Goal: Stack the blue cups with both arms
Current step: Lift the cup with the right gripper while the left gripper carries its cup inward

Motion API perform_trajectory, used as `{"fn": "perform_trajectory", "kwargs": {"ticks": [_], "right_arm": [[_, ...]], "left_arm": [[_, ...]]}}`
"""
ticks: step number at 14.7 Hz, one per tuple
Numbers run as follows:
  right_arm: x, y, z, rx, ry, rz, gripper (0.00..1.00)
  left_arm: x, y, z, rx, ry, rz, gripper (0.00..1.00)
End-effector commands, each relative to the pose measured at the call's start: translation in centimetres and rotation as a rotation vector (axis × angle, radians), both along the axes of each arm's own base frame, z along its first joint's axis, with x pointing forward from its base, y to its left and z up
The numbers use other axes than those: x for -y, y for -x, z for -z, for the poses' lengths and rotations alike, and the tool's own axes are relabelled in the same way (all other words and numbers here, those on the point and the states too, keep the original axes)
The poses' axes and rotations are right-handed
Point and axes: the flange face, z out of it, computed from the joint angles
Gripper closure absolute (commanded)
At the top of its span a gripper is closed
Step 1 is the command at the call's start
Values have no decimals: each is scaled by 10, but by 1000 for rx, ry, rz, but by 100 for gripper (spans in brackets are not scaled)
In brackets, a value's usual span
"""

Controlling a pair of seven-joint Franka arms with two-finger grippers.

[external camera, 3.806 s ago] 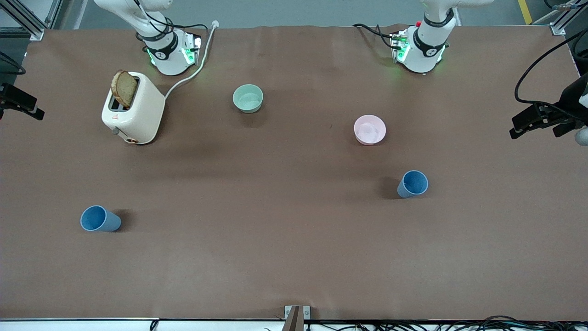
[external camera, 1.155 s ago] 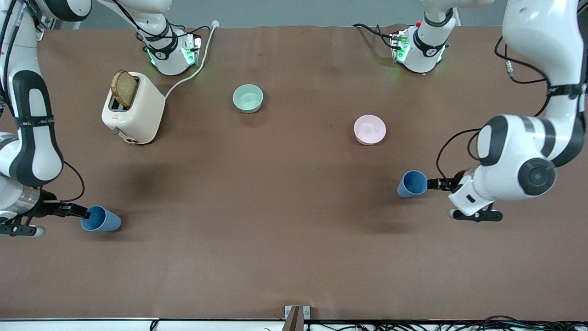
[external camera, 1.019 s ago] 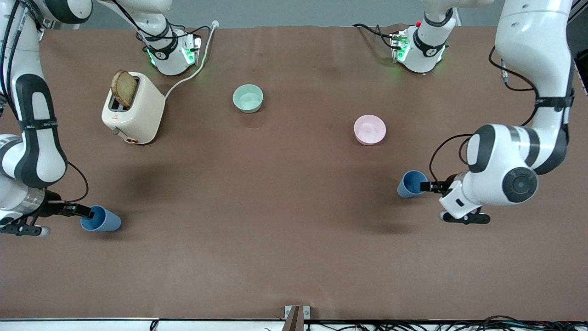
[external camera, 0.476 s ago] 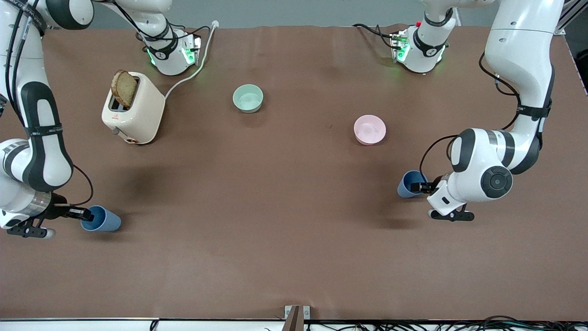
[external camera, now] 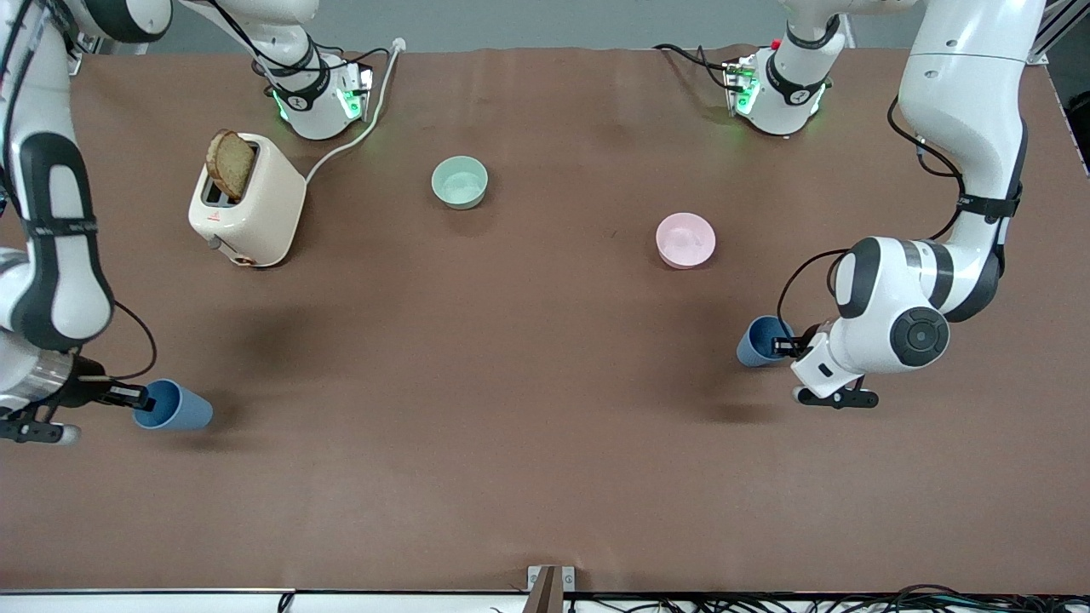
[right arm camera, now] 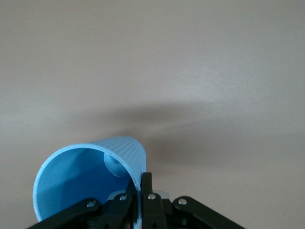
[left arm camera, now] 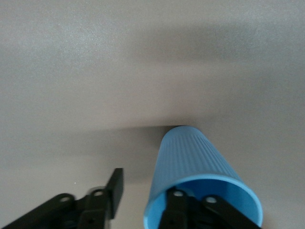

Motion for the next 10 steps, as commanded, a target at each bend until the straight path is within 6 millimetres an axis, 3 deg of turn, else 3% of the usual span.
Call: {"fn": "perform_trajectory", "kwargs": {"ticks": [1, 4, 7, 10], "right_arm": [[-30, 35, -94, -50, 37, 20, 99], [-52, 66, -163, -85, 80, -12, 99], [-73, 109, -227, -92, 82, 6, 99], [-93, 140, -264, -95, 90, -23, 99]], "left_arm": [[0, 8, -11, -1, 1, -4, 100], [5, 7, -18, -1, 3, 7, 100], [35, -7, -54, 46, 30, 50, 100], [74, -27, -101, 122, 65, 105, 100]]}}
